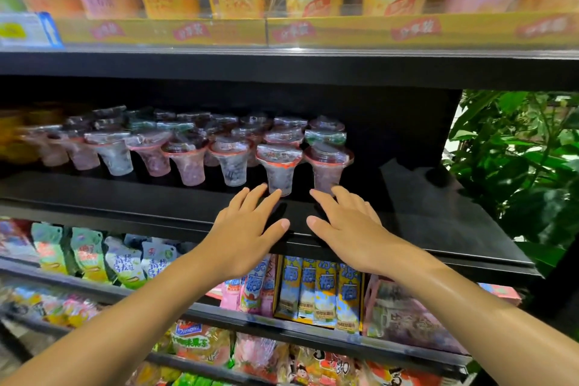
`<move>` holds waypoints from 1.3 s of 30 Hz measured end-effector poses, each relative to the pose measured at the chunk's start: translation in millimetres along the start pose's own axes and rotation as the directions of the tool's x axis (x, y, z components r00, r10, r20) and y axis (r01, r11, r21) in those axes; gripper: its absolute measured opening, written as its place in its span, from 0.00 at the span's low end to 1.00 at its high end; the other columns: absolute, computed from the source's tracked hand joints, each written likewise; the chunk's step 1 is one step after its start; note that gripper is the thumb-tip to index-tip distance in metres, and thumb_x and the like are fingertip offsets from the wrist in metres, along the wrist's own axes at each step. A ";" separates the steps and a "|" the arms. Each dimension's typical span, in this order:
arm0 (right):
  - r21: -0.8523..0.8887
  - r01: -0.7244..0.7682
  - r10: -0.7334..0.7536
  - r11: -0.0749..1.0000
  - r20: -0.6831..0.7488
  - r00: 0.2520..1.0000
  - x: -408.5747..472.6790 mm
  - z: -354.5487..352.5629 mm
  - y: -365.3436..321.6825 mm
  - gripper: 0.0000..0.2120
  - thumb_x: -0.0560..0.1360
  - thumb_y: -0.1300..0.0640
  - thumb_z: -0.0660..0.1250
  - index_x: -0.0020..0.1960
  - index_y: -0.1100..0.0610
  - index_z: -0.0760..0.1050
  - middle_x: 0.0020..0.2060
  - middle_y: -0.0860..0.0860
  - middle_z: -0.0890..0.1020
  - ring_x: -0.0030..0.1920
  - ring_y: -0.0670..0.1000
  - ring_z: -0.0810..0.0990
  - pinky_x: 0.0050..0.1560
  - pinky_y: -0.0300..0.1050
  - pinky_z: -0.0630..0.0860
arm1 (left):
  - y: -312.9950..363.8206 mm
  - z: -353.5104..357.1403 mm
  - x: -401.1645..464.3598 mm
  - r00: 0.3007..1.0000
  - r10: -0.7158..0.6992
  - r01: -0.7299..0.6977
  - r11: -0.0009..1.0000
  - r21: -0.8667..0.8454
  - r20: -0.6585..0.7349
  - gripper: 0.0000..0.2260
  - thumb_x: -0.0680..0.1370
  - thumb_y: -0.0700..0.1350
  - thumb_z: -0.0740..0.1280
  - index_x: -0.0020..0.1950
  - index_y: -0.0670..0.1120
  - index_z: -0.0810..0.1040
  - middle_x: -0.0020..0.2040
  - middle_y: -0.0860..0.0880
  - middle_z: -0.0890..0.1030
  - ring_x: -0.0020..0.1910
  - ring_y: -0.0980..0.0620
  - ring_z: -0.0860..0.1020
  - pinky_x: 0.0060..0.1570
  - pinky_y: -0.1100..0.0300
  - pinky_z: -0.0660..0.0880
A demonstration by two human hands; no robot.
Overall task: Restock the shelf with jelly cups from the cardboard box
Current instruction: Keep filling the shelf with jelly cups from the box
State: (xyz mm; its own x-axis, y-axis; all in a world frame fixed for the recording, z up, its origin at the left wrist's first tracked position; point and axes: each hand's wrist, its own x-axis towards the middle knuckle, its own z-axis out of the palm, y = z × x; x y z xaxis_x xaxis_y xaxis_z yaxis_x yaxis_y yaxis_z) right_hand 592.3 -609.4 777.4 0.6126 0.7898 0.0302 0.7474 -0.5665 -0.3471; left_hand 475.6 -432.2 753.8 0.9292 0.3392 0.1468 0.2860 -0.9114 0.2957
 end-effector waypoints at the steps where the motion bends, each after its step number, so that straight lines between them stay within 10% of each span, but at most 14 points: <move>1: -0.002 0.026 -0.026 1.000 0.019 0.999 -0.1 1.8 -5.4 0.28 0.83 0.39 0.49 0.81 0.42 0.45 0.81 0.48 0.45 0.80 0.52 0.42 0.79 0.58 0.42 | -2.9 -0.3 -4.3 1.000 -0.013 0.013 1.000 0.007 -0.005 0.30 0.81 0.66 0.48 0.81 0.60 0.46 0.82 0.57 0.43 0.80 0.52 0.40 0.77 0.46 0.47; 23: -0.135 0.562 -0.536 0.816 0.187 0.823 3.7 140.3 -264.5 0.32 0.83 0.37 0.49 0.81 0.43 0.40 0.80 0.47 0.36 0.80 0.53 0.35 0.77 0.61 0.37 | -183.0 -41.4 -289.4 0.770 -0.623 0.638 0.755 0.148 -0.140 0.32 0.81 0.66 0.49 0.81 0.59 0.41 0.82 0.56 0.41 0.80 0.50 0.39 0.77 0.46 0.46; 39: -0.067 0.503 -0.416 0.862 0.476 0.775 -64.4 340.6 -379.4 0.32 0.83 0.38 0.51 0.82 0.45 0.41 0.80 0.48 0.38 0.80 0.54 0.38 0.78 0.59 0.39 | -321.8 29.7 -451.9 0.679 -0.727 0.729 0.684 0.028 0.103 0.31 0.82 0.64 0.51 0.82 0.58 0.43 0.82 0.51 0.44 0.80 0.44 0.43 0.76 0.43 0.48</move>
State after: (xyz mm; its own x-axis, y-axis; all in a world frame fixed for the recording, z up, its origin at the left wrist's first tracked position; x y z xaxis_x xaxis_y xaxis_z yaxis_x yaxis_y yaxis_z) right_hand 181.8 -365.3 587.8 0.0416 0.9596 -0.2782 0.9694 -0.1062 -0.2212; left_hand -29.4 -299.2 564.2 0.4471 0.8688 -0.2126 0.8792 -0.3831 0.2832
